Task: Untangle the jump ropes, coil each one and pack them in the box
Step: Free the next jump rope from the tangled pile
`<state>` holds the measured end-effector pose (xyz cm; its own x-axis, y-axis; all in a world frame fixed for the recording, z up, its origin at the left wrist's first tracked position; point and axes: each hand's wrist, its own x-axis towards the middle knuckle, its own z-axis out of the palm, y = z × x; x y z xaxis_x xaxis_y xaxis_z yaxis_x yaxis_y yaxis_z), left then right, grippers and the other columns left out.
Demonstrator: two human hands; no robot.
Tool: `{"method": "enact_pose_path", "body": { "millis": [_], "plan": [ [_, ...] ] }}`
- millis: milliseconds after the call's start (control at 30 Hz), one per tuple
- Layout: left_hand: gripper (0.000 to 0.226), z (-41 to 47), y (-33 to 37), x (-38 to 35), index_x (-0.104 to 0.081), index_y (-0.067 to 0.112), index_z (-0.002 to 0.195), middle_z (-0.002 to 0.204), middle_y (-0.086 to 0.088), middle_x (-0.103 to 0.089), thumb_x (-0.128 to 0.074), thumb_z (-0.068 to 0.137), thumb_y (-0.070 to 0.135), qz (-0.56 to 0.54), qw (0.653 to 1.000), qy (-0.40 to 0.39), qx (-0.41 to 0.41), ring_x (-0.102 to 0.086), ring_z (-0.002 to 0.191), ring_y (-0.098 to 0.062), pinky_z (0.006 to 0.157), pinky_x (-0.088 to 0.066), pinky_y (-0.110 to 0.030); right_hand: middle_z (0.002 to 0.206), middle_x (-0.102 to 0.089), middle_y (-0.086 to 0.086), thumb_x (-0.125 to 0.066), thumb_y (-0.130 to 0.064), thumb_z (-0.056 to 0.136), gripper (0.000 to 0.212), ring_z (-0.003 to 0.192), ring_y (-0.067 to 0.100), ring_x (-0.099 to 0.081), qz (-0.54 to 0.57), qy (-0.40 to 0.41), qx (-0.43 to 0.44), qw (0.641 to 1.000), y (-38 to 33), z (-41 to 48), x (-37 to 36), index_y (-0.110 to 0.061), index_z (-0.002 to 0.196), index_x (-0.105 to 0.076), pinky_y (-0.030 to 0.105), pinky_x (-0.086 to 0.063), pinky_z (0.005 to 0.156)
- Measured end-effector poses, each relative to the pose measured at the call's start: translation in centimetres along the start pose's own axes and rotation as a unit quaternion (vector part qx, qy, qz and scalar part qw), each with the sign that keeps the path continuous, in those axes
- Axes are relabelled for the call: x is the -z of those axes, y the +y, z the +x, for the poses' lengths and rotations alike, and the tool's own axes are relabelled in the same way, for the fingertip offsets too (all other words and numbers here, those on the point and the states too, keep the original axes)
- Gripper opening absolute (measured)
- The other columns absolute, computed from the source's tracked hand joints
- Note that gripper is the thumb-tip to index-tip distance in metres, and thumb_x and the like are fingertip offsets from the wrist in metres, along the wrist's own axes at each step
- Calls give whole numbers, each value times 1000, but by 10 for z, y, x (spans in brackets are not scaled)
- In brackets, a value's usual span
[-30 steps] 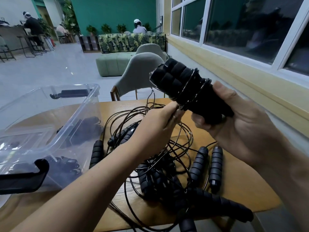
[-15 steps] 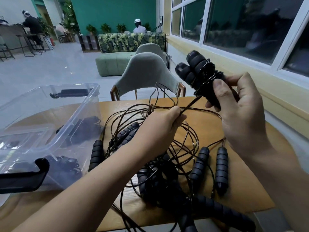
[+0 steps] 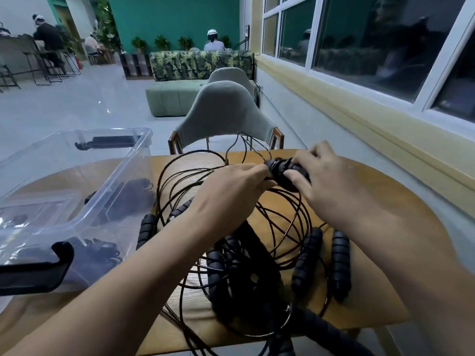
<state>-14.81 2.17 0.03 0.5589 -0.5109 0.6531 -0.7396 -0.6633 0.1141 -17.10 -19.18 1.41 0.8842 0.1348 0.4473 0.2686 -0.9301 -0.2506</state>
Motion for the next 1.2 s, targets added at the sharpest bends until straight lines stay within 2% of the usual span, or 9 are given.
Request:
{"method": "enact_pose_path", "body": {
  "millis": [133, 267, 400, 433, 533, 733, 933, 1067, 1200],
  "plan": [
    [32, -2, -2, 7, -69, 14, 99, 83, 2, -67, -53, 104, 41, -3, 1000, 0, -13, -60, 66, -31, 54, -51, -44, 103, -45, -8, -37, -59, 102, 37, 88, 26, -60, -17, -101, 42, 994, -4, -4, 7, -31, 104, -60, 47, -53, 78],
    [31, 0, -3, 12, -70, 16, 101, 84, 3, -65, -57, 104, 43, -15, 999, 9, -29, -59, 67, -28, 54, -51, -43, 88, -56, -13, -38, -61, 103, 31, 83, 5, -57, 65, -133, 76, 986, -2, -8, 32, -50, 82, -59, 42, -50, 74],
    [42, 6, -1, 18, -72, 19, 99, 85, 6, -64, -51, 104, 55, -23, 998, 18, -51, -59, 68, -24, 55, -51, -41, 70, -61, -9, -52, -67, 98, 48, 64, 5, -58, 174, -166, 77, 967, -3, -14, 48, -28, 74, -67, 24, -45, 60],
    [43, 6, 0, 18, -72, 20, 98, 84, 7, -65, -51, 104, 56, -20, 998, 18, -57, -59, 69, -23, 55, -50, -41, 68, -60, -2, -57, -68, 95, 50, 59, 7, -56, 198, -184, 70, 960, -4, -15, 50, -23, 76, -69, 25, -42, 57],
    [41, 6, 2, 18, -73, 23, 98, 85, 7, -65, -52, 104, 57, -14, 998, 21, -60, -61, 69, -24, 56, -50, -42, 74, -60, 16, -71, -68, 85, 51, 65, 37, -60, 247, -217, 58, 942, -6, -16, 54, -18, 84, -74, 43, -46, 53],
    [44, 8, 2, 14, -73, 24, 100, 86, 6, -65, -46, 106, 59, 0, 997, 22, -75, -60, 69, -24, 55, -49, -42, 75, -59, 24, -79, -56, 84, 43, 60, 24, -56, 295, -242, 35, 924, -4, -16, 63, -14, 83, -76, 40, -48, 53],
    [32, 7, -15, 7, -68, 18, 114, 99, 4, -74, -51, 104, 44, 26, 998, 22, -57, -67, 72, -26, 56, -55, -37, 77, -64, 23, -76, -57, 86, 40, 65, 47, -60, 292, -192, 21, 937, 9, -15, 64, -17, 85, -78, 39, -46, 52],
    [18, 7, -28, -4, -63, 16, 102, 81, 3, -67, -63, 105, 33, 45, 999, 17, -12, -59, 65, -26, 54, -53, -43, 69, -61, 19, -73, -48, 91, 40, 55, 38, -52, 359, -120, -4, 926, 20, -9, 55, -9, 81, -75, 36, -42, 50],
    [16, 10, -32, -10, -62, 17, 98, 78, 2, -65, -64, 103, 31, 39, 999, 20, 7, -57, 66, -25, 55, -48, -38, 67, -60, 21, -71, -35, 99, 33, 56, 45, -51, 413, -46, -11, 909, 22, -5, 46, -10, 77, -73, 37, -42, 48]
  ]
}}
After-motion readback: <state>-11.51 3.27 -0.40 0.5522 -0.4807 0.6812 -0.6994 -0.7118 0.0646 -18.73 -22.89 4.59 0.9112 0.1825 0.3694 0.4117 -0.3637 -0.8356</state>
